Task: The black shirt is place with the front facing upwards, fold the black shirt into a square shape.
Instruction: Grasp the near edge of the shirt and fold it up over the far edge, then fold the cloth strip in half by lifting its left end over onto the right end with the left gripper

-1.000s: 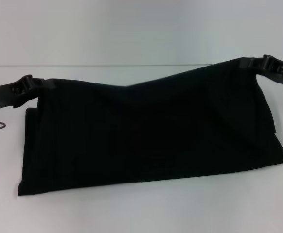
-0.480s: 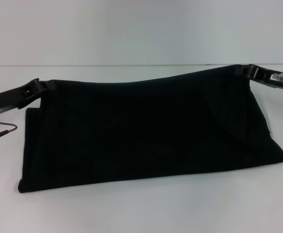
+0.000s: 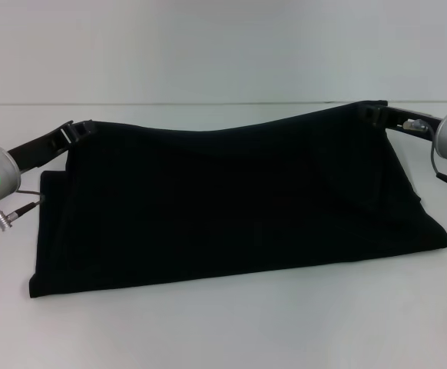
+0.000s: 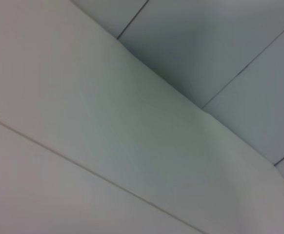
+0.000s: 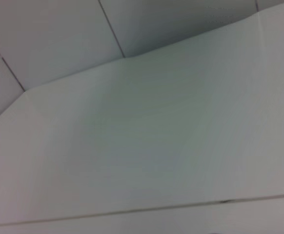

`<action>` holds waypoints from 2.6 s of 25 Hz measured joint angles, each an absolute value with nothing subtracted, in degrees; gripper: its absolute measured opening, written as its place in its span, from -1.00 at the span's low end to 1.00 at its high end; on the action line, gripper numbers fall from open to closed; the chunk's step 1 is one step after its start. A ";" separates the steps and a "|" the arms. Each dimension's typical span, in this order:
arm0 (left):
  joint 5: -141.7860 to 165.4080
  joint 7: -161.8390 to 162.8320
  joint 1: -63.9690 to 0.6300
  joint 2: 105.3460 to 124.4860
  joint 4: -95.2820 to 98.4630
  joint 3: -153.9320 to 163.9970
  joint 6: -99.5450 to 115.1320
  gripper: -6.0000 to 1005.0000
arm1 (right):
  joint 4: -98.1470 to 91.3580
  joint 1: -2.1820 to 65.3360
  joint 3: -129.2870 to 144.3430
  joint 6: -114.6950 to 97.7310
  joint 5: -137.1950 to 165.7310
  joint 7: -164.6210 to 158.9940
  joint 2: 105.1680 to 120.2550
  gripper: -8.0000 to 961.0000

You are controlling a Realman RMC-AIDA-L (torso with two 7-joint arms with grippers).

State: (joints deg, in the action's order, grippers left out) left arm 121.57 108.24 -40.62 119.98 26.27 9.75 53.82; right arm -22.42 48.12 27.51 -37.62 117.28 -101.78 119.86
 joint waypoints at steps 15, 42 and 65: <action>120.01 107.64 -38.39 119.13 24.29 12.21 51.38 0.07 | -22.85 43.12 26.79 -37.77 106.94 -99.92 118.99 0.42; 130.36 135.32 -22.29 109.60 30.31 13.04 94.63 0.81 | -20.72 34.80 41.29 -77.74 108.59 -55.81 120.14 0.97; 139.52 146.12 -23.44 110.18 32.14 13.61 88.51 0.82 | -19.84 35.33 40.64 -71.76 106.70 -55.01 120.13 0.97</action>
State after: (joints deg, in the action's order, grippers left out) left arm 139.53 146.12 -23.44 110.18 32.14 13.61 88.51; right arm -19.84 35.33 40.64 -71.76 106.70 -55.01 120.13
